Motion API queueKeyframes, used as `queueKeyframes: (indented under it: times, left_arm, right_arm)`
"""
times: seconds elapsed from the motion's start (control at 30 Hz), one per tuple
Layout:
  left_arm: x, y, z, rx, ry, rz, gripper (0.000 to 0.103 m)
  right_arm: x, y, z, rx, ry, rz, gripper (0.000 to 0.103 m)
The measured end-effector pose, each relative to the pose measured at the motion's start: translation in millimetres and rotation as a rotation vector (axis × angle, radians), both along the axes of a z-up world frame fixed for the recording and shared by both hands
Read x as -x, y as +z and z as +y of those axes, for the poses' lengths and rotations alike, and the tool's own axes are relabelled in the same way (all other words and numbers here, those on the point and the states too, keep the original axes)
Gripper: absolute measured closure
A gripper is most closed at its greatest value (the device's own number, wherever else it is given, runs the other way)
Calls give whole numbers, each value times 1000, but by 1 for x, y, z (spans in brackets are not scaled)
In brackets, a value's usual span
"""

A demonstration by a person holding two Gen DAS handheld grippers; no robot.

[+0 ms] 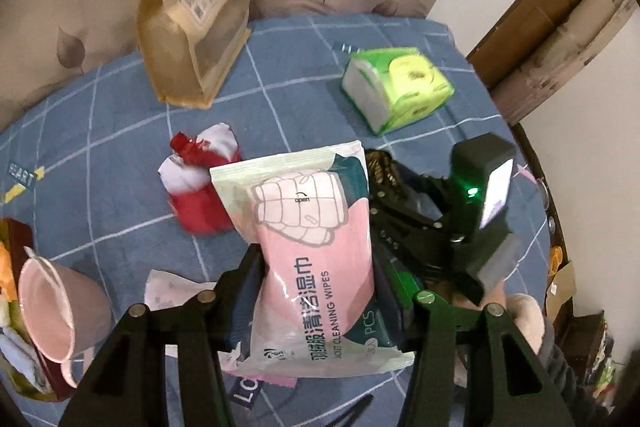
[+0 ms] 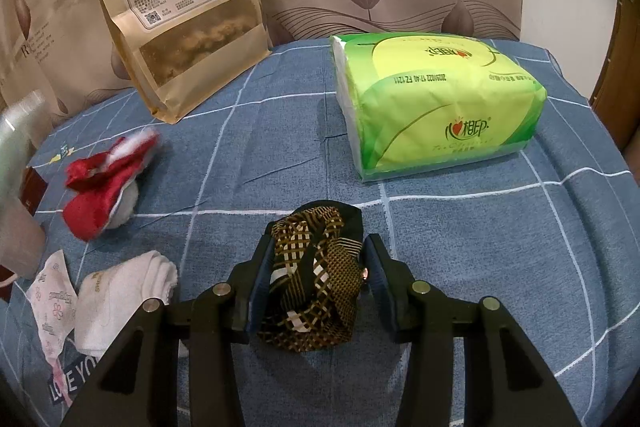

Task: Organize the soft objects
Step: 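Carry the wipes pack into the tray and release it with the left gripper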

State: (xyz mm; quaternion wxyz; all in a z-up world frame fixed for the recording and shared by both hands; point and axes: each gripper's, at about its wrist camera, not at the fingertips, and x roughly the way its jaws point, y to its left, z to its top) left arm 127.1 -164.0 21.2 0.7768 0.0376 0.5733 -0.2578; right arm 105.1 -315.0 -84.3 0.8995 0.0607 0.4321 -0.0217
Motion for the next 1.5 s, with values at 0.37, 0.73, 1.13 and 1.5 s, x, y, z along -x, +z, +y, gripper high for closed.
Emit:
queueKeyframes:
  times: [0.37, 0.73, 1.13, 1.5]
  left_arm:
    - [-1, 60, 49, -1, 68, -132, 49]
    - [-17, 115, 181, -143, 316, -272, 49]
    - [-29, 89, 325, -253, 567, -216, 49]
    - [-11, 9, 364, -232, 592, -92, 49]
  right_arm:
    - [0, 0, 1, 3, 0, 0, 59]
    - [0, -1, 1, 8, 0, 1, 59]
    - [-1, -2, 4, 43, 2, 8, 59]
    - [-1, -2, 7, 65, 2, 13, 59]
